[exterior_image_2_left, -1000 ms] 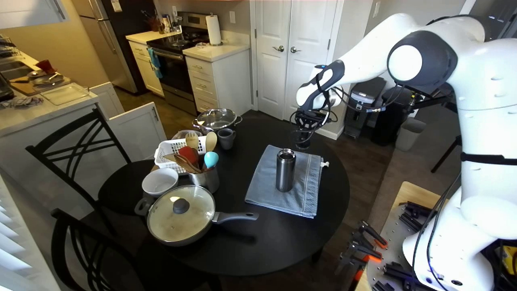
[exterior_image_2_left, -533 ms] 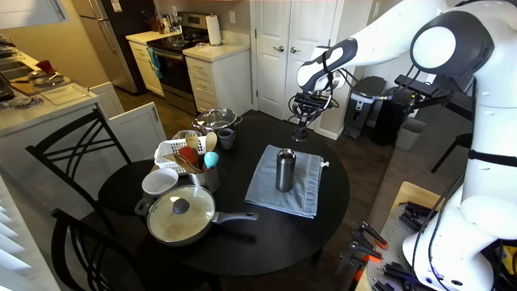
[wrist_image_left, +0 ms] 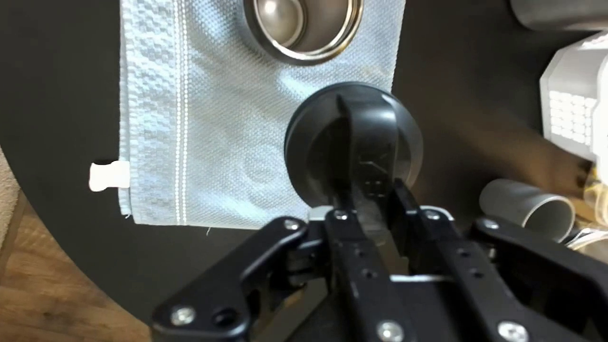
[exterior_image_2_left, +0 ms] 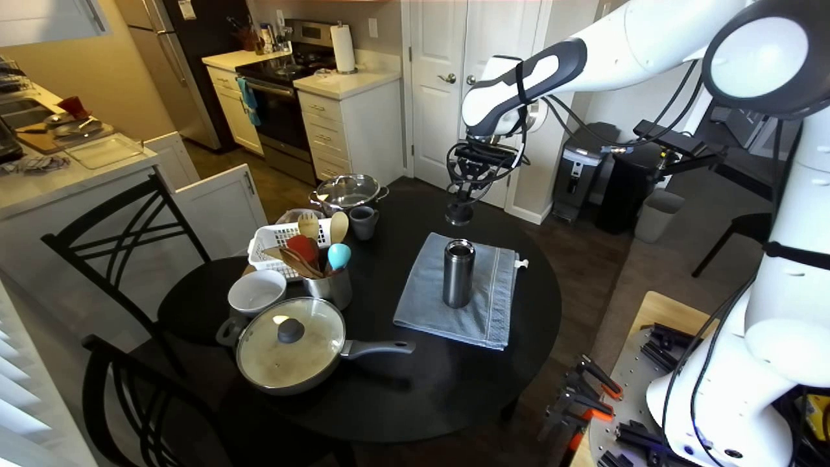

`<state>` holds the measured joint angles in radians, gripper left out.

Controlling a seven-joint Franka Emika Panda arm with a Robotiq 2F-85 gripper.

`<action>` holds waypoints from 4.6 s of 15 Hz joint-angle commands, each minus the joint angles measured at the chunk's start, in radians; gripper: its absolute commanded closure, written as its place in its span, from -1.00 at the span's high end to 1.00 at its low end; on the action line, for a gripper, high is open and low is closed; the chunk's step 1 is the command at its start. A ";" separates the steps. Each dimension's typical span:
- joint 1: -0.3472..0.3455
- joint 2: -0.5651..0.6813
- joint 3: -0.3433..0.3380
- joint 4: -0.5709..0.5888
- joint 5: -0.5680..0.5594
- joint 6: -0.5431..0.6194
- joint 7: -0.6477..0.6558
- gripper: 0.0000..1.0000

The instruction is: Put the lid on the bottle

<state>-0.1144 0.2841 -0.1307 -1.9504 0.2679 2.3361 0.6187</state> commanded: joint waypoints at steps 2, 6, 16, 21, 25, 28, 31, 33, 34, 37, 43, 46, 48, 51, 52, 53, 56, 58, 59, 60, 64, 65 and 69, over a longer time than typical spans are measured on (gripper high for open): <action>0.040 -0.128 0.031 -0.112 -0.004 -0.037 -0.075 -0.89; 0.067 -0.185 0.029 -0.178 -0.068 -0.042 -0.045 -0.89; 0.064 -0.182 0.030 -0.193 -0.139 -0.083 -0.033 -0.89; 0.081 -0.111 0.041 -0.157 -0.143 -0.072 0.001 -0.89; 0.101 -0.056 0.040 -0.125 -0.148 -0.069 0.028 -0.89; 0.105 -0.040 0.037 -0.092 -0.140 -0.076 0.027 -0.89; 0.104 -0.029 0.031 -0.069 -0.138 -0.076 0.026 -0.89; 0.104 -0.019 0.026 -0.056 -0.139 -0.075 0.028 -0.89; 0.104 -0.015 0.024 -0.051 -0.141 -0.075 0.030 -0.89; 0.109 -0.007 0.018 -0.046 -0.153 -0.076 0.031 -0.89; 0.119 -0.007 0.014 -0.057 -0.198 -0.062 0.039 -0.89; 0.121 -0.010 0.017 -0.063 -0.208 -0.065 0.037 -0.89; 0.125 -0.014 0.019 -0.072 -0.211 -0.064 0.033 -0.89; 0.128 -0.013 0.020 -0.081 -0.208 -0.056 0.031 -0.89; 0.127 -0.012 0.020 -0.084 -0.207 -0.054 0.030 -0.89; 0.128 -0.008 0.018 -0.092 -0.210 -0.053 0.034 -0.89; 0.130 -0.002 0.010 -0.110 -0.225 -0.044 0.041 -0.89; 0.129 -0.006 0.007 -0.111 -0.231 -0.038 0.043 -0.89; 0.128 -0.009 0.006 -0.111 -0.231 -0.037 0.043 -0.89; 0.128 -0.009 0.005 -0.112 -0.232 -0.036 0.043 -0.89; 0.128 -0.012 0.002 -0.113 -0.240 -0.041 0.043 0.09; 0.127 -0.014 0.002 -0.114 -0.240 -0.046 0.039 0.23; 0.122 -0.029 0.001 -0.114 -0.232 -0.062 0.026 0.72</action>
<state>0.0058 0.2856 -0.1253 -2.0443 0.0542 2.2796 0.6296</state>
